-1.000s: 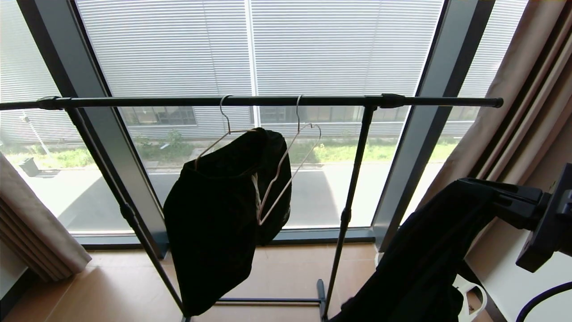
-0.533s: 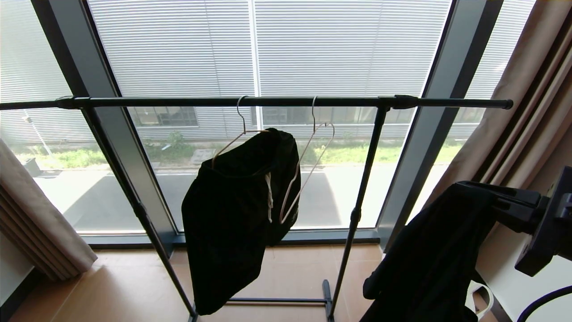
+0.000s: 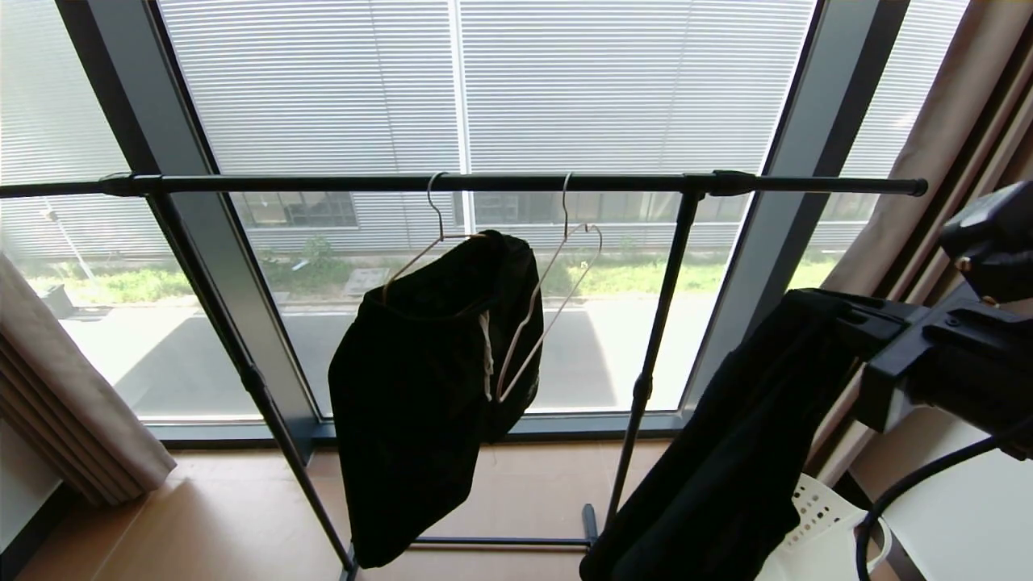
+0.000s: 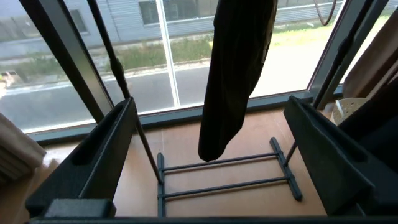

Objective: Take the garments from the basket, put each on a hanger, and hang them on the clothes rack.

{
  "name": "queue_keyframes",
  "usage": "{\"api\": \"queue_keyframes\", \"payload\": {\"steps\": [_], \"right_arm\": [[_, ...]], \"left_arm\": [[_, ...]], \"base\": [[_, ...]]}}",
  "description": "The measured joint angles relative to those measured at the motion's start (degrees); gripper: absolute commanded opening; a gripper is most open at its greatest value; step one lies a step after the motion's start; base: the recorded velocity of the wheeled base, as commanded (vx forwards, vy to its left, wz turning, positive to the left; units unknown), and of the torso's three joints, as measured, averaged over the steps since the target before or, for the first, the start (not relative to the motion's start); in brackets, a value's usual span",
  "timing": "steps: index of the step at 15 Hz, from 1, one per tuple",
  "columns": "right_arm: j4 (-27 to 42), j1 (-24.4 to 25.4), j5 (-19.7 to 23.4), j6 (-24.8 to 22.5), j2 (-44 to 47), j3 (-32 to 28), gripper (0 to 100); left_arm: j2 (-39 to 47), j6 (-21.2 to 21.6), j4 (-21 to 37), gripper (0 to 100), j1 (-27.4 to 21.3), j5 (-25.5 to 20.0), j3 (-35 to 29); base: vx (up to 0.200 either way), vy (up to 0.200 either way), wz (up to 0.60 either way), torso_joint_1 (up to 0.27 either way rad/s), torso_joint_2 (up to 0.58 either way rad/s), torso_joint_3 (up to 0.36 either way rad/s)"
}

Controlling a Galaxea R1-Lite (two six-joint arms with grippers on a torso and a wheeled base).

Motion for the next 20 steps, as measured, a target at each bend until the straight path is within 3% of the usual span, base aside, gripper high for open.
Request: {"api": "queue_keyframes", "payload": {"steps": [2, 5, 9, 13, 20], "right_arm": [[-0.2, 3.1, -3.7, 2.4, 3.6, -4.1, 0], [-0.2, 4.1, -3.9, 4.0, 7.8, -9.4, 0], [-0.3, 4.3, -5.1, 7.3, 11.5, -11.0, 0], [-0.3, 4.4, -5.2, 7.3, 12.4, -11.2, 0], [-0.3, 4.5, -5.1, 7.3, 13.5, -11.3, 0]], "left_arm": [[12.8, -4.3, 0.0, 100, -4.9, 0.7, -7.4], [30.1, -10.5, -0.9, 100, -18.4, 6.2, -17.5], [50.5, -14.6, -7.3, 100, -33.8, 12.3, -26.2], [61.1, -15.3, -12.7, 100, -38.7, 12.6, -29.9], [67.9, -15.5, -15.8, 100, -40.4, 10.2, -33.7]], "base": [[0.000, 0.000, 0.00, 0.000, 0.00, 0.000], [0.000, 0.000, 0.00, 0.000, 0.00, 0.000], [0.000, 0.000, 0.00, 0.000, 0.00, 0.000], [0.000, 0.000, 0.00, 0.000, 0.00, 0.000], [0.000, 0.000, 0.00, 0.000, 0.00, 0.000]]}}
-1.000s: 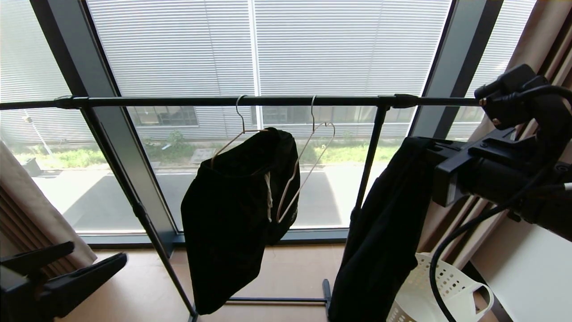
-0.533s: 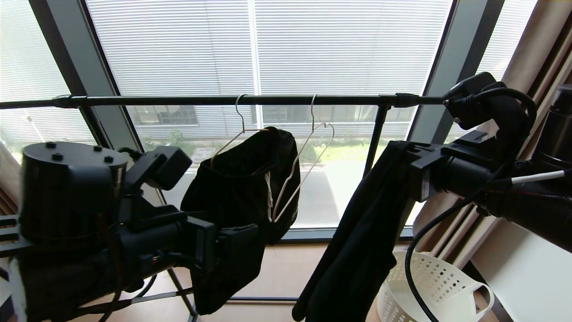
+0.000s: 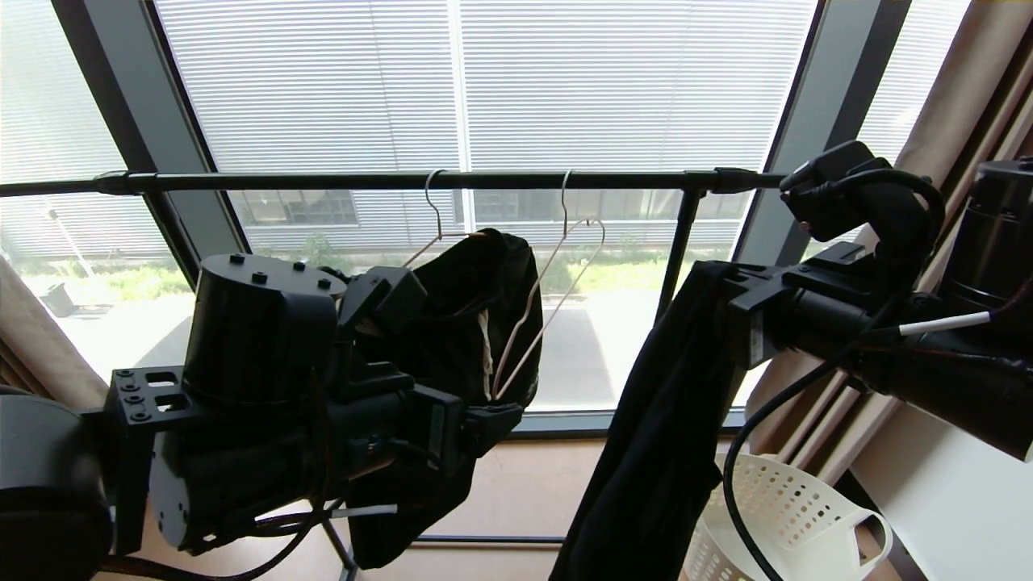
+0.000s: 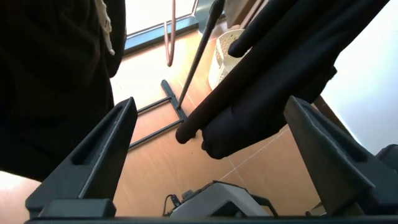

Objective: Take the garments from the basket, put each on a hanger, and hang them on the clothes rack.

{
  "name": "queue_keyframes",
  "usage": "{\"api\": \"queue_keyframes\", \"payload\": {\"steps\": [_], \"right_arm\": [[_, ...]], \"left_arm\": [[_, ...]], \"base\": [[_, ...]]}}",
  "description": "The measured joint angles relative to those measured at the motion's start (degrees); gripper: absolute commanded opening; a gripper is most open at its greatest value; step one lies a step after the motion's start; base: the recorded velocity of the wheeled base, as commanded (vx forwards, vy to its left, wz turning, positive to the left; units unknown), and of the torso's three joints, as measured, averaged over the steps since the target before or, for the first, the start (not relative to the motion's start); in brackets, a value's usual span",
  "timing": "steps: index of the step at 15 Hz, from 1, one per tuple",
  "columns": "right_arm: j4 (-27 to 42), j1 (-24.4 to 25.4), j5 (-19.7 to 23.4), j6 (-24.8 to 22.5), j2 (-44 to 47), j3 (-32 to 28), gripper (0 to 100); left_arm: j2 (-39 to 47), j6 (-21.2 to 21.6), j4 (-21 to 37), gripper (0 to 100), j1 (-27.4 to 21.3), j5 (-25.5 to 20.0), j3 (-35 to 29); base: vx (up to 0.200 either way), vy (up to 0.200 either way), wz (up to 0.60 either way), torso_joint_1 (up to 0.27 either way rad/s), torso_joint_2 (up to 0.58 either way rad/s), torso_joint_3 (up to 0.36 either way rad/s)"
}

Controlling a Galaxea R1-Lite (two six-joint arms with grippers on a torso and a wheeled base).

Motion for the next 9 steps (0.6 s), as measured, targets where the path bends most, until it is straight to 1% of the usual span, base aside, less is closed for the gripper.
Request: {"api": "queue_keyframes", "payload": {"steps": [2, 4, 5, 7, 9], "right_arm": [[0.0, 0.6, -0.1, 0.0, 0.3, 0.0, 0], [0.0, 1.5, -1.5, 0.0, 0.9, -0.1, 0], [-0.1, 2.1, -2.9, 0.0, 1.1, -0.3, 0], [-0.2, 4.3, -8.2, 0.1, 2.0, -1.1, 0], [-3.4, 5.3, -12.2, 0.7, 3.5, -2.0, 0]], "left_arm": [[1.5, 0.0, 0.0, 100, -0.3, 0.0, -1.6], [3.1, 0.0, -0.1, 100, -0.9, 0.0, -3.3], [3.8, -0.4, -0.2, 100, -1.6, 0.0, -3.7], [6.1, -1.9, -2.1, 100, -3.6, 0.0, -4.4], [8.4, -2.2, -4.5, 100, -4.4, 0.1, -5.3]], "base": [[0.000, 0.000, 0.00, 0.000, 0.00, 0.000], [0.000, 0.000, 0.00, 0.000, 0.00, 0.000], [0.000, 0.000, 0.00, 0.000, 0.00, 0.000], [0.000, 0.000, 0.00, 0.000, 0.00, 0.000], [0.000, 0.000, 0.00, 0.000, 0.00, 0.000]]}}
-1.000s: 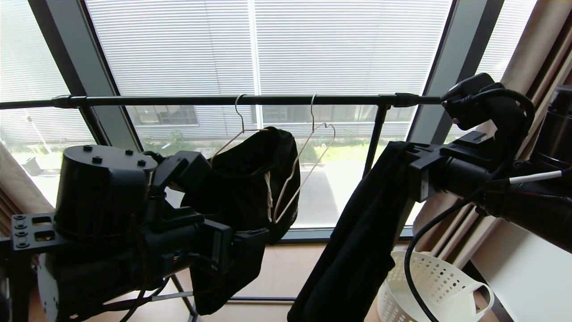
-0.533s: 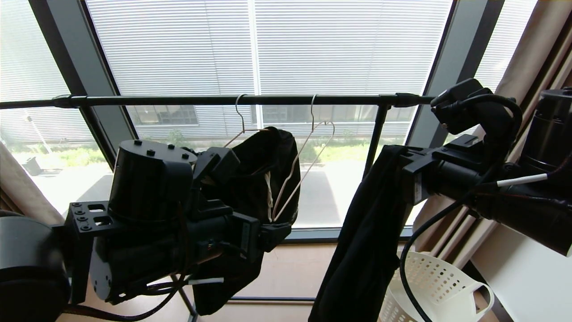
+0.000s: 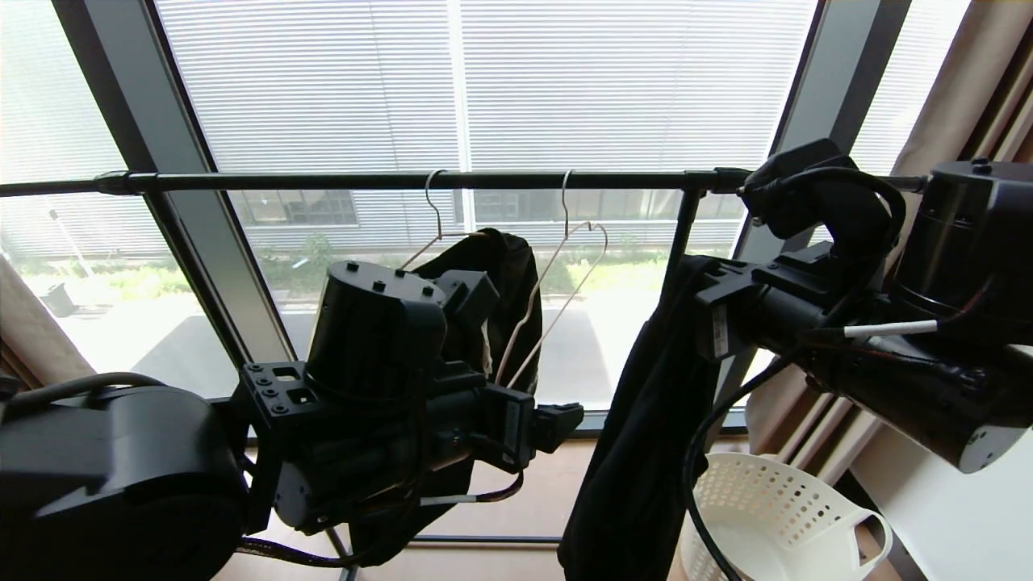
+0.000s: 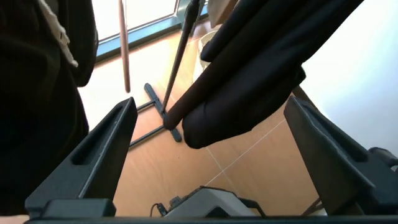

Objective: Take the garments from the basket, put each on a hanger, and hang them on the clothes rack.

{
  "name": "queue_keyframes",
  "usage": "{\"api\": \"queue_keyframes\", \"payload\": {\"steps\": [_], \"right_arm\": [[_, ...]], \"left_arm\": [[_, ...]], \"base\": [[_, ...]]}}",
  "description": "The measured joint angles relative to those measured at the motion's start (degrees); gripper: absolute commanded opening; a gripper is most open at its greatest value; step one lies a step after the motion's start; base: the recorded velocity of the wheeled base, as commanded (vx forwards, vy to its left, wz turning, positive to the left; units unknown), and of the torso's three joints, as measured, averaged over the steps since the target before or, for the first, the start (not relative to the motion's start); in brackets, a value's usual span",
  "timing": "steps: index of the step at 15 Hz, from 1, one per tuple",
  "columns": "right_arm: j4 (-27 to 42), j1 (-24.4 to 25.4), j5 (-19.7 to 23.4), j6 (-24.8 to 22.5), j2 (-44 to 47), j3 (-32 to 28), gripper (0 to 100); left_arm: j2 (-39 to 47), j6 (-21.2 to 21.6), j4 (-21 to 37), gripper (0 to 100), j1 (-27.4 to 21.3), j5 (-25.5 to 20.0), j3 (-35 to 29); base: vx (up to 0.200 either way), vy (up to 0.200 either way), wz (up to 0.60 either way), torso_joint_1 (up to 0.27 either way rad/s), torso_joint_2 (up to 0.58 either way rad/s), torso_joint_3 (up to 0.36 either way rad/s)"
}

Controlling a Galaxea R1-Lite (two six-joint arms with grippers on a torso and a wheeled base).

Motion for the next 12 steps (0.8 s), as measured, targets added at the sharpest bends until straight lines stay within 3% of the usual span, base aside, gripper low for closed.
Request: {"api": "queue_keyframes", "payload": {"steps": [3, 12], "right_arm": [[-7.4, 1.4, -6.3, 0.0, 3.5, -0.4, 0], [-7.2, 4.3, -6.7, -0.1, 4.9, -0.5, 0]], "left_arm": [[3.4, -0.6, -2.3, 100, -1.8, 0.4, -3.3], [11.7, -1.6, -2.2, 100, -3.1, 1.9, -12.1]], "base": [[0.000, 0.000, 0.00, 0.000, 0.00, 0.000], [0.000, 0.000, 0.00, 0.000, 0.00, 0.000]]}}
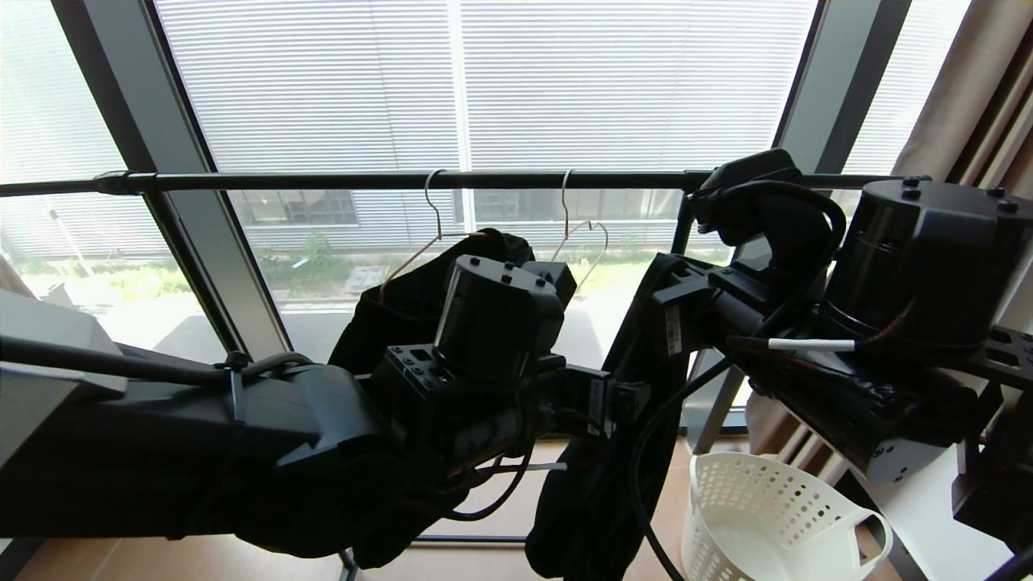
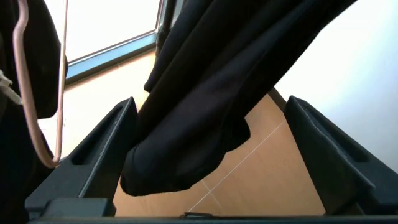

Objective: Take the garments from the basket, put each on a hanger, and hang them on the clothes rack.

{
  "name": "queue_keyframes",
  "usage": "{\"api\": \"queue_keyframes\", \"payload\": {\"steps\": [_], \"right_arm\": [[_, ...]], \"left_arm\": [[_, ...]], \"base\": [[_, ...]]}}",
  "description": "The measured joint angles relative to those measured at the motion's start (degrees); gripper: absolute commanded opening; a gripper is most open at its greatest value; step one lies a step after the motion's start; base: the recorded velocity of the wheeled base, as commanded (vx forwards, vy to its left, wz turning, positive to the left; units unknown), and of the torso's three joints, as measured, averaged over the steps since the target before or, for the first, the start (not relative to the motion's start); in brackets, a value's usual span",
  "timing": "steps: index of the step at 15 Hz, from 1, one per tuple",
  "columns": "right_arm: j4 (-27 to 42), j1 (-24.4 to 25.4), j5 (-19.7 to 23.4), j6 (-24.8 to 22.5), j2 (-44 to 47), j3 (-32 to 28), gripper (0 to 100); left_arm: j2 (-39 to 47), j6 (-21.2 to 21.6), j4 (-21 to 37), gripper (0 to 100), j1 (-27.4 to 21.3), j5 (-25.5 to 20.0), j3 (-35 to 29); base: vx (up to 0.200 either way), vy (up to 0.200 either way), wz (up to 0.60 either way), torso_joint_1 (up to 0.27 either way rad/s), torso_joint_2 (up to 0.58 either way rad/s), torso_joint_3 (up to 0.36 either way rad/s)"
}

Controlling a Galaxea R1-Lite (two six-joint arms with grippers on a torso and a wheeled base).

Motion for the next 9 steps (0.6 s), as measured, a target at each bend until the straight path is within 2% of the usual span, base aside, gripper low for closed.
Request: {"api": "queue_keyframes", "payload": {"steps": [4, 9], "right_arm": [[0.2, 0.9, -0.1, 0.0, -1.2, 0.3, 0], [0.3, 1.0, -0.1, 0.0, -2.5, 0.4, 0]], "left_arm": [[3.6, 0.0, 0.0, 100, 0.3, 1.7, -3.4], [6.3, 0.0, -0.1, 100, 0.7, 2.8, -4.1]], "base": [[0.000, 0.000, 0.00, 0.000, 0.00, 0.000], [0.000, 0.000, 0.00, 0.000, 0.00, 0.000]]}}
